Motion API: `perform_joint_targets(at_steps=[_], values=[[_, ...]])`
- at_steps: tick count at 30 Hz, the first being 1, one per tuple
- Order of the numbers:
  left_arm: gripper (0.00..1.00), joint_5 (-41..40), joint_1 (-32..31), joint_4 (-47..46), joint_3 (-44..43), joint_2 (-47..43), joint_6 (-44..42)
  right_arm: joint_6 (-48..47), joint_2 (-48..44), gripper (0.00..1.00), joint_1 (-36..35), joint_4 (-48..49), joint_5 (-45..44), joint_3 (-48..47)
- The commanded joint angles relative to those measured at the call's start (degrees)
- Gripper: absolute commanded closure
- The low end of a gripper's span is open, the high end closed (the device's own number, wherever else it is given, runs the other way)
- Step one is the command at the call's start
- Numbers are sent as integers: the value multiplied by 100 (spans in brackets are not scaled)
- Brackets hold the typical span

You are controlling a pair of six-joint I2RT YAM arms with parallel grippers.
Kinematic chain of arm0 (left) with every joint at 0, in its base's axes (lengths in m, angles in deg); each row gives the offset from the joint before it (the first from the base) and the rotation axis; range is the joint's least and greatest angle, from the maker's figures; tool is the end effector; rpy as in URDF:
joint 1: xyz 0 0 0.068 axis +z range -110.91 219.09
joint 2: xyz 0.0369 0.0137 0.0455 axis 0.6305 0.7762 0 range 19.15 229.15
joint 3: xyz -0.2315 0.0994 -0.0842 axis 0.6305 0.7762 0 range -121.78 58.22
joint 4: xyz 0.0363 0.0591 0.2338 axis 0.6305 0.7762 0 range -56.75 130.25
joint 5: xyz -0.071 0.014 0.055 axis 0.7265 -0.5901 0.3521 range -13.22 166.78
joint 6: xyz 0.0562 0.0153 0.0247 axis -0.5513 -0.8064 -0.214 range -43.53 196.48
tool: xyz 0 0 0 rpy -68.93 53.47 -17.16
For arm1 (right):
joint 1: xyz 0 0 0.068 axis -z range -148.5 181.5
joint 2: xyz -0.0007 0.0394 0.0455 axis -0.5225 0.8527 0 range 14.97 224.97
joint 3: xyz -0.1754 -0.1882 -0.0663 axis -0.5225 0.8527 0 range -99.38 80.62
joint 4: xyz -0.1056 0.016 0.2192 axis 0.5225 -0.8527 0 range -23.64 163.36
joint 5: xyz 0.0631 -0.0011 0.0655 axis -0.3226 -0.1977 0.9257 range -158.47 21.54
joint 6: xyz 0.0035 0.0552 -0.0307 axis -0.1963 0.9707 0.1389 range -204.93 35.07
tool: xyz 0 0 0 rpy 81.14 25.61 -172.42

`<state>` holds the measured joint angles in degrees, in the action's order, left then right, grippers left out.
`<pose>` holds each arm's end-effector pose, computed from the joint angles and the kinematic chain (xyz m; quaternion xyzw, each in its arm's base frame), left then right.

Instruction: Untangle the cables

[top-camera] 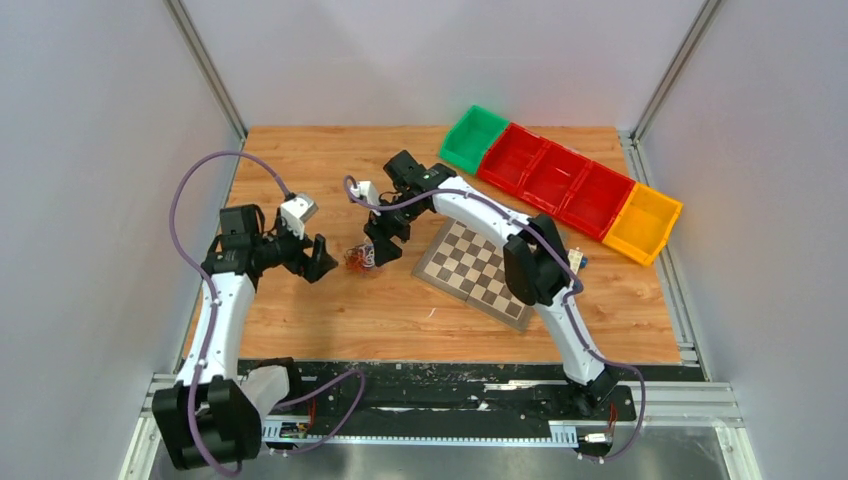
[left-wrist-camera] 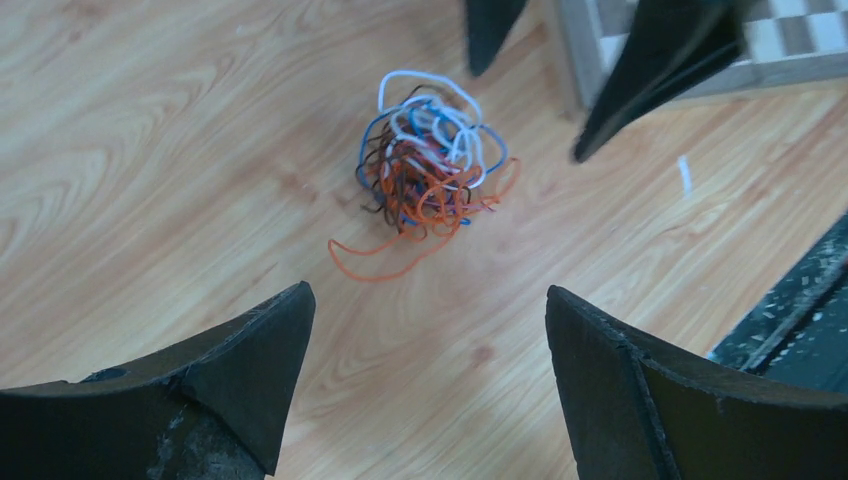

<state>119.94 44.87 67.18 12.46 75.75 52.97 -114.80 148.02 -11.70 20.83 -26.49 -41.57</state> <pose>0.1922 -0.0140 0.2670 0.2720 0.8264 -0.2381 0.4317 0.3261 0.3509 0.2188 -0.6071 0.6810 0.3711 0.1729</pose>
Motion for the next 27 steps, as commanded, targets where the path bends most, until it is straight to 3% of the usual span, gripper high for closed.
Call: perform_joint_targets(at_steps=[1, 3, 8, 13, 16, 21, 27], values=[[6, 416, 410, 348, -24, 426, -1135, 277, -531, 21, 145, 399, 331, 34], [6, 478, 414, 136, -14, 628, -1051, 417, -692, 20, 268, 538, 215, 370], [14, 599, 410, -608, -332, 1811, 637, 1245, -522, 23, 590, 874, 137, 882], [25, 678, 415, -843, -948, 3130, 1943, 2338, -159, 27, 532, 1542, 73, 936], [25, 911, 392, -1233, -864, 3528, 2586, 2777, 120, 27, 427, 1872, 65, 816], [22, 803, 104, -1570, -646, 3821, 2959, 3300, 410, 30, 336, 2274, 5, 840], [25, 791, -293, -1716, -622, 4292, 3163, 3666, 625, 42, 299, 2647, 120, 1071]])
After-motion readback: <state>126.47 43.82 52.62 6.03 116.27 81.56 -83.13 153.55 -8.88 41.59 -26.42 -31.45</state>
